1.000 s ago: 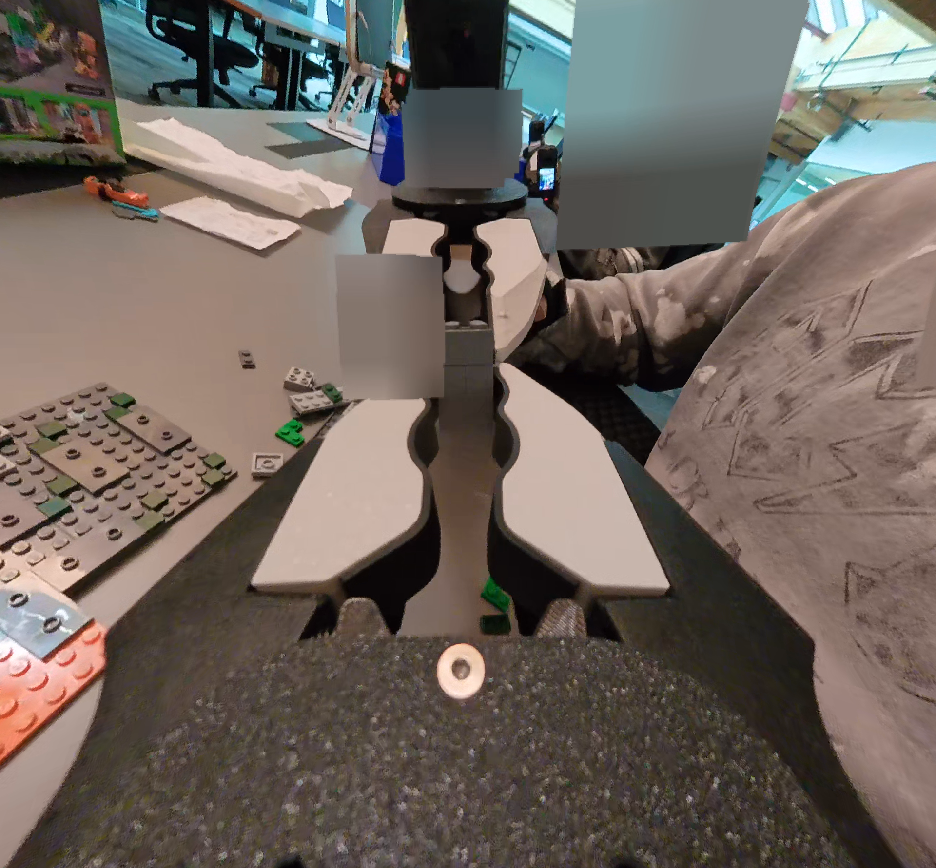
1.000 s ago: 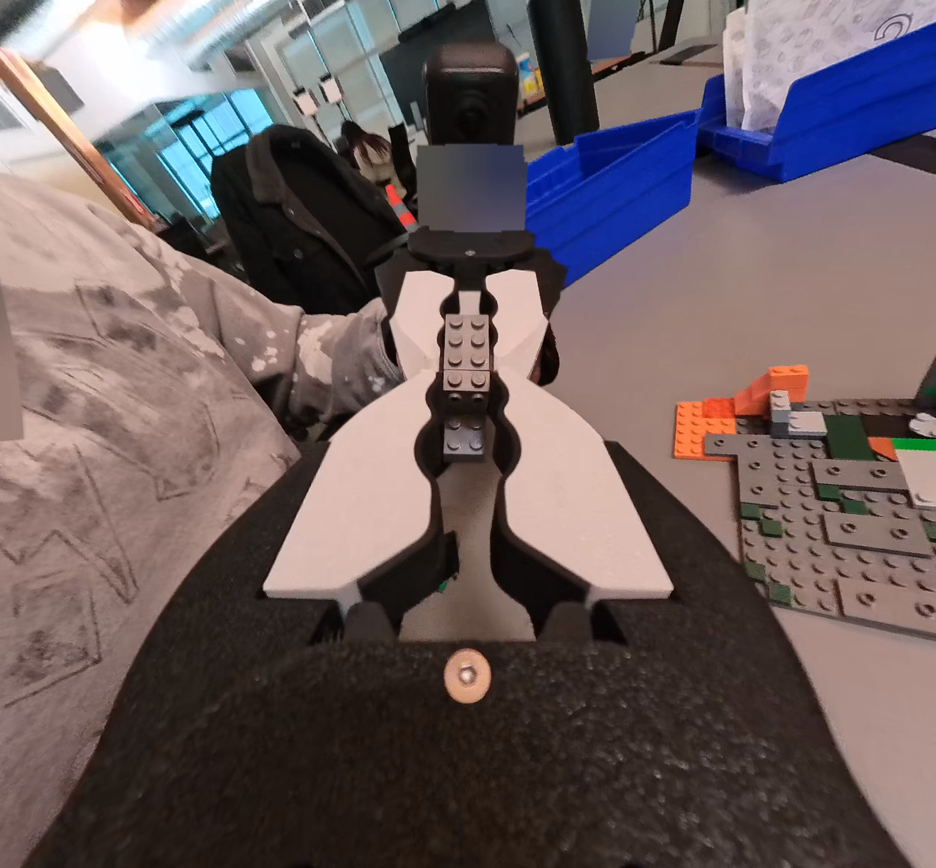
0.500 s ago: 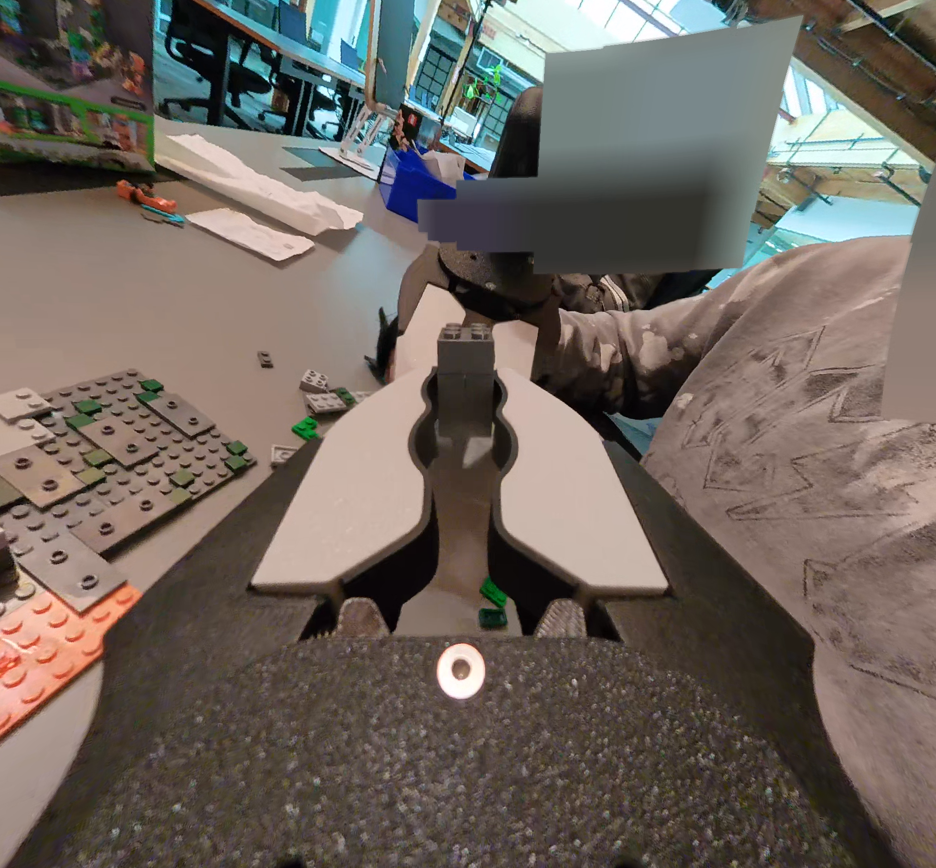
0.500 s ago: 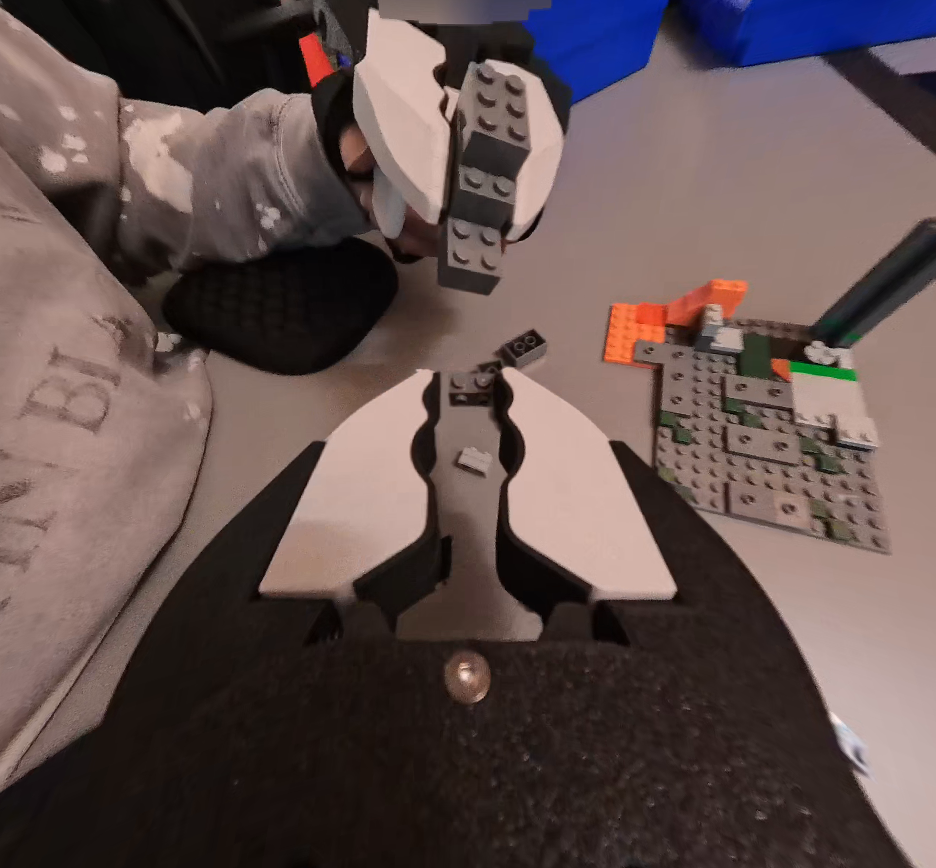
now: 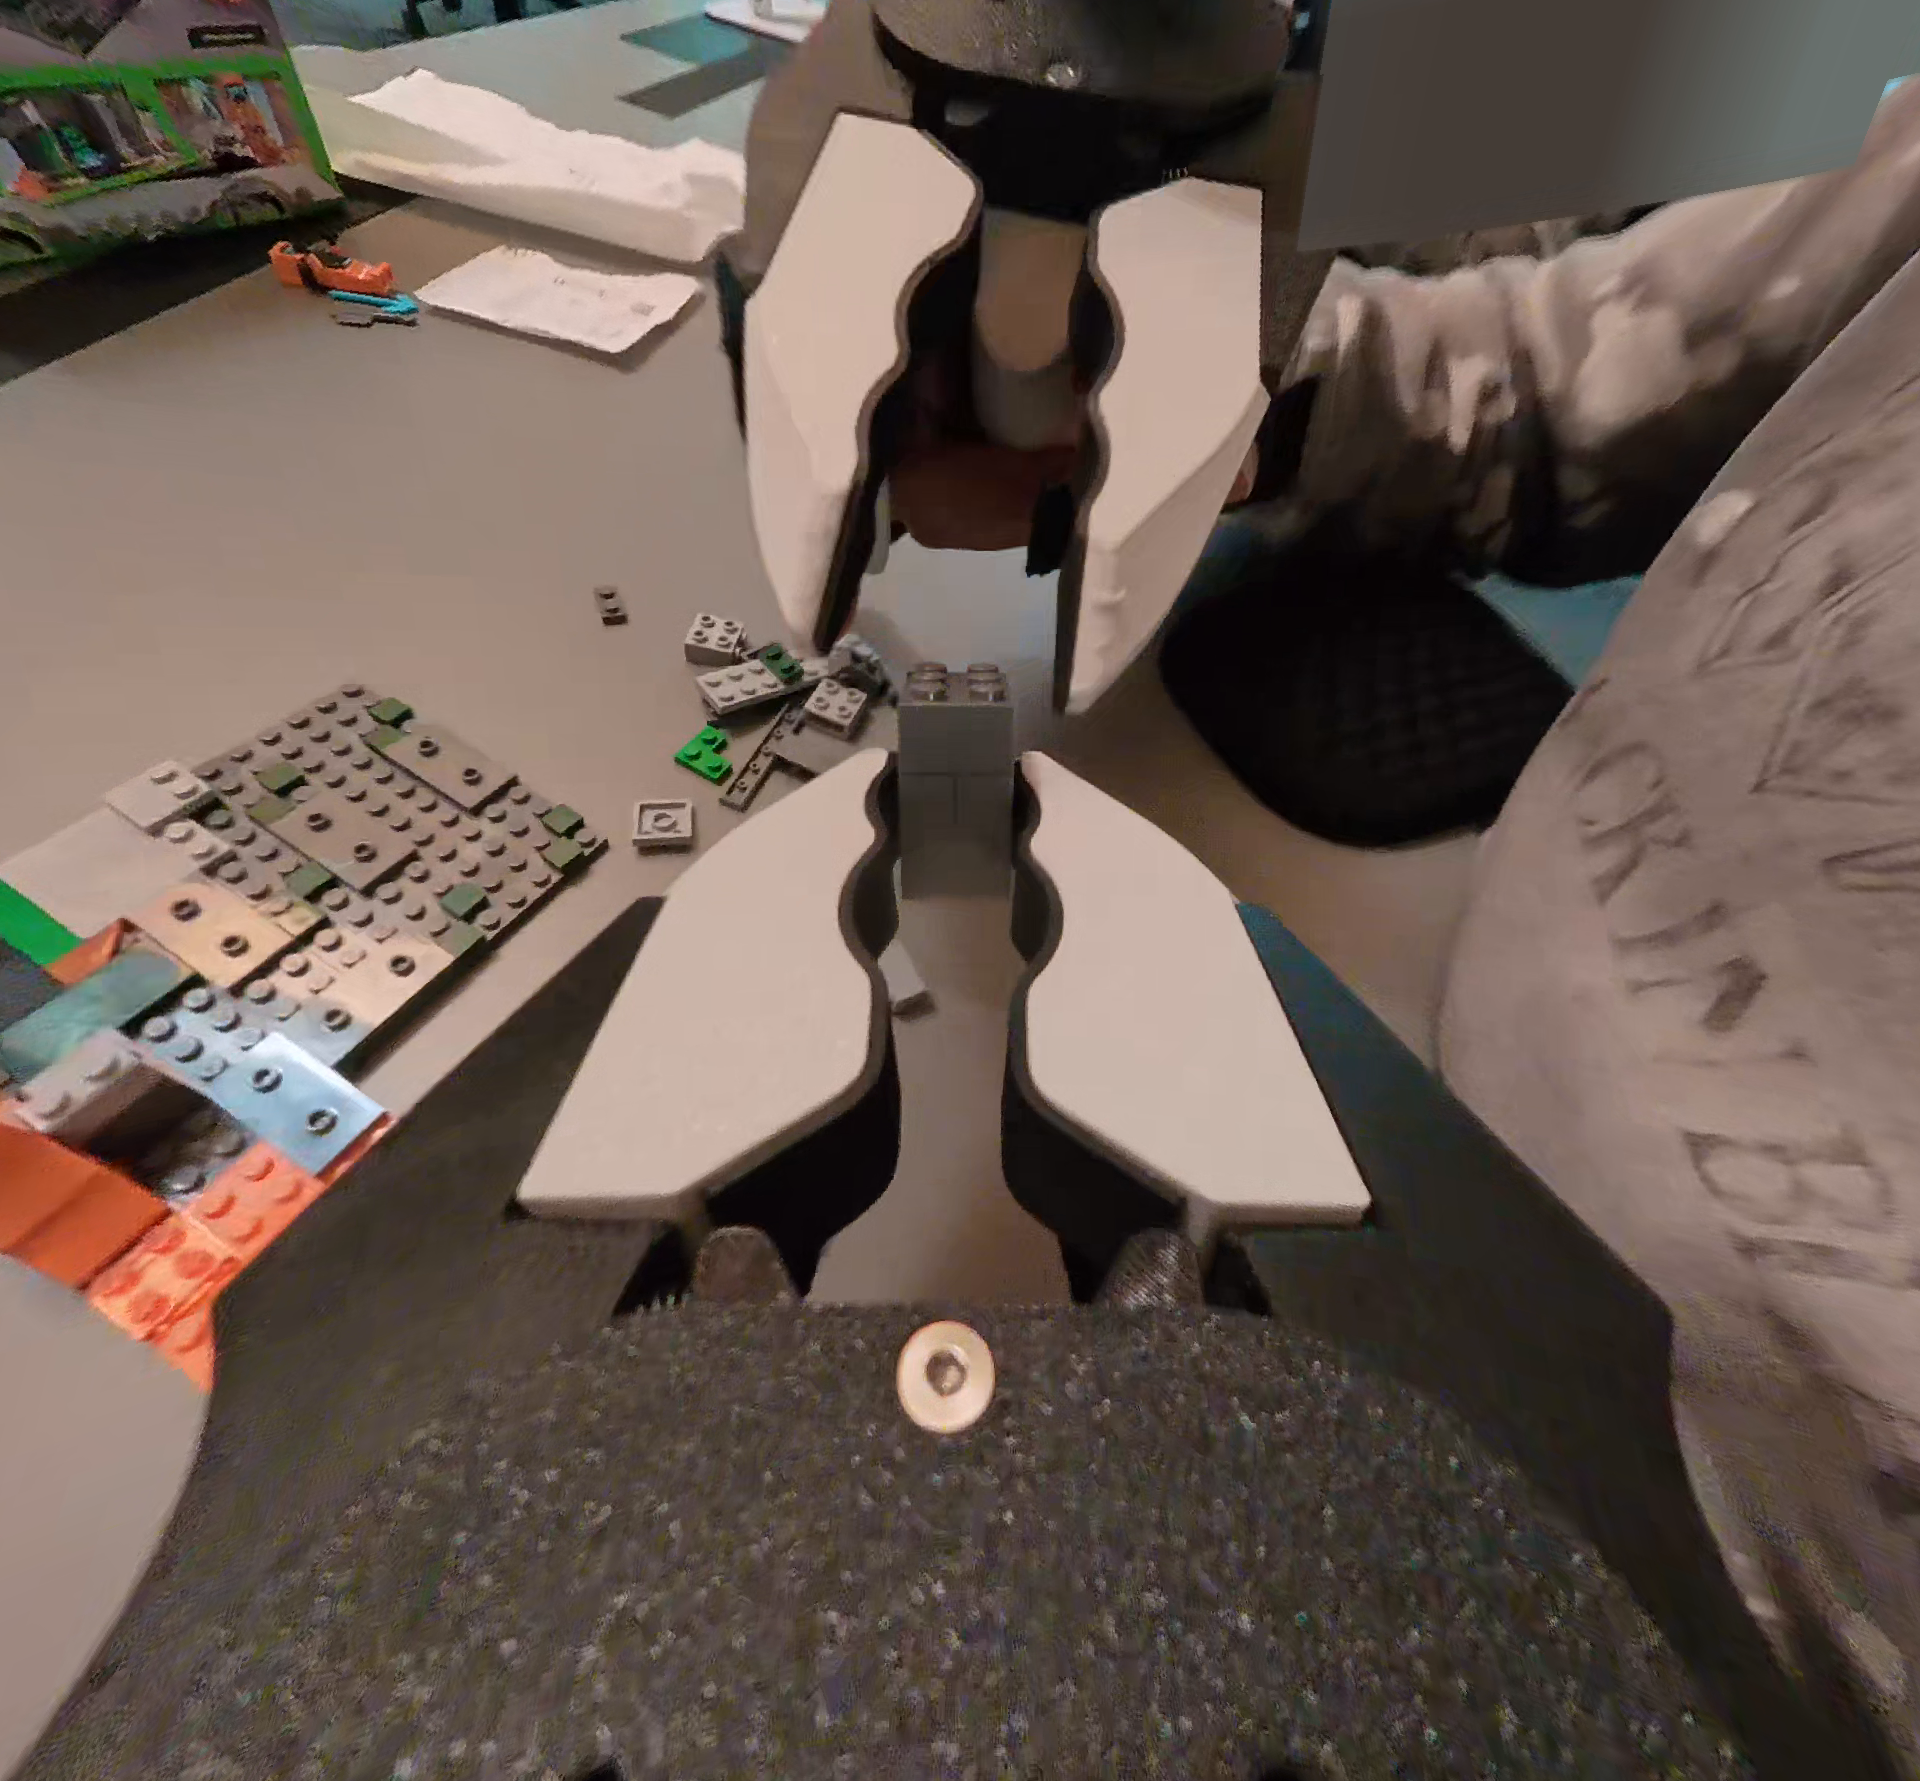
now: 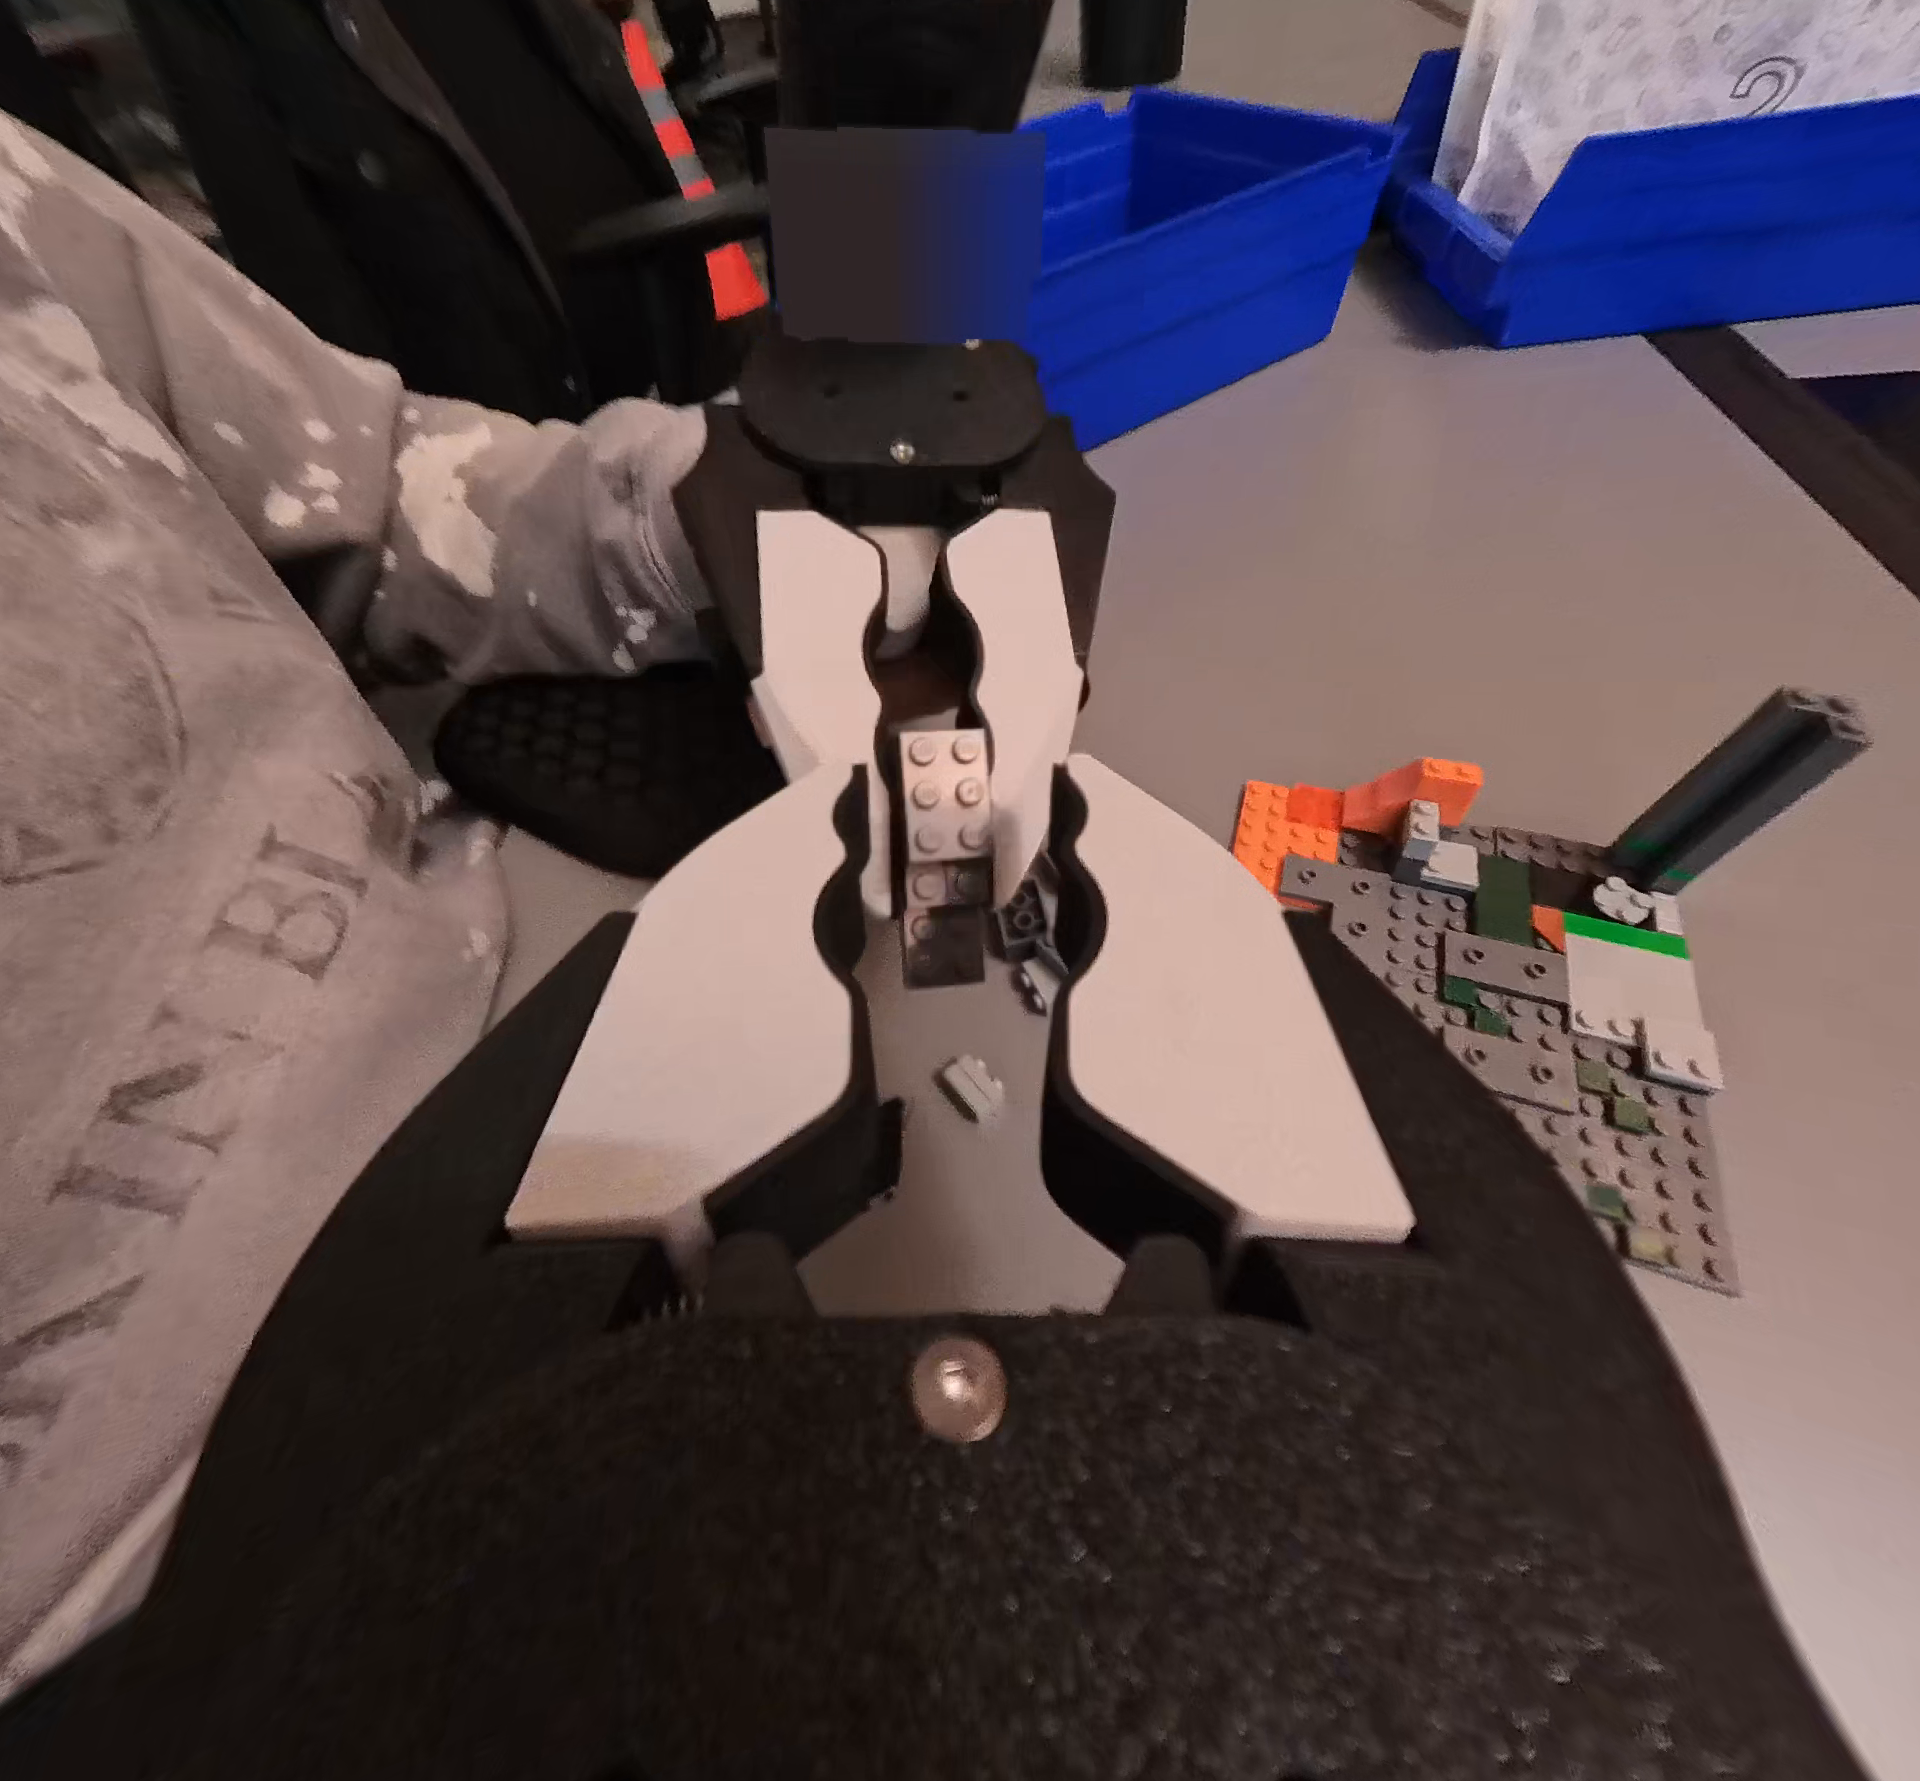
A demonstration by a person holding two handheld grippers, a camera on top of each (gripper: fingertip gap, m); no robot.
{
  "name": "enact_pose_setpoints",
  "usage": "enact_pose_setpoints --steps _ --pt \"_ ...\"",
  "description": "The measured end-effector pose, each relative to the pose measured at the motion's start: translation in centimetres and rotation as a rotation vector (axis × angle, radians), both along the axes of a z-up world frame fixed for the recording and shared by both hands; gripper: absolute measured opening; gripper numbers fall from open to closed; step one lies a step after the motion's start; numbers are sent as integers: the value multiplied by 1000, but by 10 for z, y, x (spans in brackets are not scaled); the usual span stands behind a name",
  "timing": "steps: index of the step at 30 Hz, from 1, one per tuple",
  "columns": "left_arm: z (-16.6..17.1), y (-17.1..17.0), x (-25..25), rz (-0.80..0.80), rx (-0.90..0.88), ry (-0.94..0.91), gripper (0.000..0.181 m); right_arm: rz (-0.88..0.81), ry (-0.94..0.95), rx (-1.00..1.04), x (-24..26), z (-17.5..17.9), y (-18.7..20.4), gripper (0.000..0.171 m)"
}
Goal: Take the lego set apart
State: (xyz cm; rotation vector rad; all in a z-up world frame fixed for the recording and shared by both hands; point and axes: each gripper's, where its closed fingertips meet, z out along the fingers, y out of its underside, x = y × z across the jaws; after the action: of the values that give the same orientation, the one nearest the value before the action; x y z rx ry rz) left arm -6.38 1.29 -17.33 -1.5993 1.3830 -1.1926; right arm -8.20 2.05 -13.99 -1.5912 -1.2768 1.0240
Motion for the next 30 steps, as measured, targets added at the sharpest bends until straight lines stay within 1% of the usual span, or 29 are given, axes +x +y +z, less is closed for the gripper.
enact_pose_setpoints --steps 1,4,7,11,15,18,19,20,21,22,24,27,28,30 --pt "-3 -1 1 1 30 21 18 12 -22 12 -2 -4 -2 32" --pt "-9 -2 2 1 77 64 18 41 -71 50 -6 -14 -7 18" --pt "-9 -1 2 5 92 58 18 37 -72 66 -5 -14 -6 17" --pt "16 0 1 0 1 -67 19 43 94 -47 1 6 -3 16" --pt "23 1 3 -3 -32 -111 19 55 180 -122 4 12 -1 16" --pt "29 2 3 -1 -38 -141 19 56 224 -137 6 19 0 16" --pt "27 3 0 1 -44 -125 19 37 272 -141 12 27 4 16" --pt "24 11 -8 38 -44 -135 19 2 354 -156 27 42 14 16" --pt "27 17 -19 62 -92 -179 19 -34 384 -146 45 52 24 16" --pt "32 22 -27 77 -131 -212 19 -64 349 -94 56 52 28 16" --pt "40 27 -30 85 -120 -242 19 -55 211 -52 49 33 19 16" --pt "46 23 -22 31 -123 -267 18 -17 -92 7 28 -26 8 17" --pt "44 23 -20 29 -133 -272 18 0 -142 15 23 -38 5 17" --pt "41 21 -20 18 -162 -294 18 14 -156 12 14 -49 2 17"
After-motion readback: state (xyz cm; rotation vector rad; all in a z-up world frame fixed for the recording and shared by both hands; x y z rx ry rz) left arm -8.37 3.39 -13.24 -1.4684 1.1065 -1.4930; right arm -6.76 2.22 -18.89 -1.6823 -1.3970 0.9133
